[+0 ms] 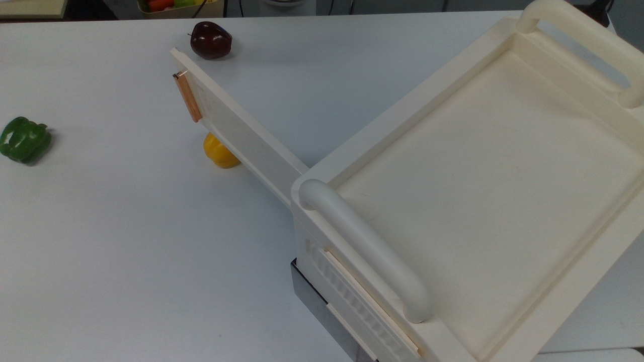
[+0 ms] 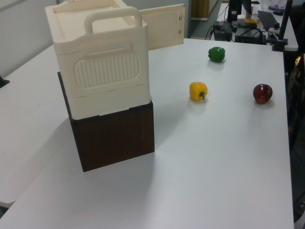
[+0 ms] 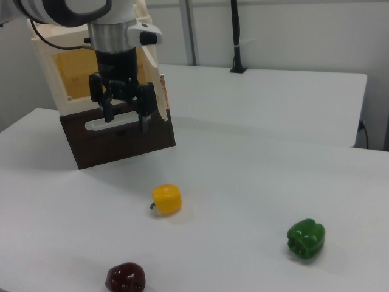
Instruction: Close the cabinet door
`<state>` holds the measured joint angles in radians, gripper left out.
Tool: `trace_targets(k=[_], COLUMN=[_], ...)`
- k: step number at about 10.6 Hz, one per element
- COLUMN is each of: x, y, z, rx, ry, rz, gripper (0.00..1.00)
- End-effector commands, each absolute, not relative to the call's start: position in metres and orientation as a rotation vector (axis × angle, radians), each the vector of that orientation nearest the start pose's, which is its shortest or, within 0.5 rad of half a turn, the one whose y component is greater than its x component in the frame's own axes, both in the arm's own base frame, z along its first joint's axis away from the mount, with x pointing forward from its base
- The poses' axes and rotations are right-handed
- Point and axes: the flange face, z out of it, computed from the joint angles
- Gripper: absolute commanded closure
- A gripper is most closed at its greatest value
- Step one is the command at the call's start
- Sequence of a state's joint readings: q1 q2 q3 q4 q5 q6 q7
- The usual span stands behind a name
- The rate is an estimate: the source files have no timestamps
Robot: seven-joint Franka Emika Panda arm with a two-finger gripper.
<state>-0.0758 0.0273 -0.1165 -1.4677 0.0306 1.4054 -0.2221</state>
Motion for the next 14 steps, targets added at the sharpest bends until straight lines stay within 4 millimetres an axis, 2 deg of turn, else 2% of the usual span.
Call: trace_targets(k=[1,14], x=[0.5278,0.5255], y=[-0.1005,-0.1020], z=[0.6475,0.6458], rx=[-3.076,-2.990], ry=[-0.084,-0.064], rz=[0.150,0.151], gripper=[0.00,0.01])
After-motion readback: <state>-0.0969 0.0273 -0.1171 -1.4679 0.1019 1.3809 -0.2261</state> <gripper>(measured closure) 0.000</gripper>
